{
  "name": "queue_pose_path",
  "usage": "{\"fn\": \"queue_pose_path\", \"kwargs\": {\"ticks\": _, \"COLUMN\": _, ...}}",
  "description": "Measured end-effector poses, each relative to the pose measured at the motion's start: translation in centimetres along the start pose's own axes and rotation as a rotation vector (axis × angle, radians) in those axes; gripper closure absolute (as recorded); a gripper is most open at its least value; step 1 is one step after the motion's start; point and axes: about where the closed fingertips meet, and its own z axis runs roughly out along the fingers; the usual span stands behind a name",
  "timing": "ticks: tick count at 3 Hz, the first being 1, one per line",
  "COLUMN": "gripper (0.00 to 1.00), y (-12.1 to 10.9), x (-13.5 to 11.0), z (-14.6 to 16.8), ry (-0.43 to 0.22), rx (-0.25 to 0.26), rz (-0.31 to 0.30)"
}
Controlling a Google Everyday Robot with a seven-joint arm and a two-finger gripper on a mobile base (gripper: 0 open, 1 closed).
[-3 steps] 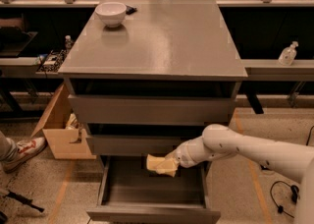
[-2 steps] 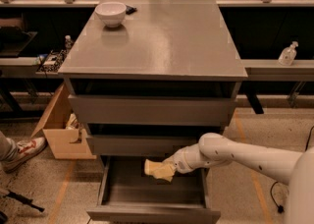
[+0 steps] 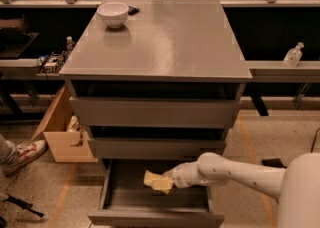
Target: Place sponge into bottom drawer
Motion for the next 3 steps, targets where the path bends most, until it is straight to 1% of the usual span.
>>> {"fn": "queue_pose_path", "kwargs": {"ticks": 1, "gripper": 1.00, "y": -0.6, "x": 0.1, "z": 3.2, "ry": -0.019, "rx": 0.032, "rz": 0.024}}
{"fn": "queue_pose_path", "kwargs": {"ticks": 2, "gripper": 1.00, "y": -0.6, "x": 0.1, "z": 3.2, "ry": -0.018, "rx": 0.032, "rz": 0.024}}
{"fn": "queue_pose_path", "kwargs": {"ticks": 3, "gripper": 1.00, "y": -1.1, "x": 0.9, "z": 5.0, "ry": -0.020, "rx": 0.054, "rz": 0.036}}
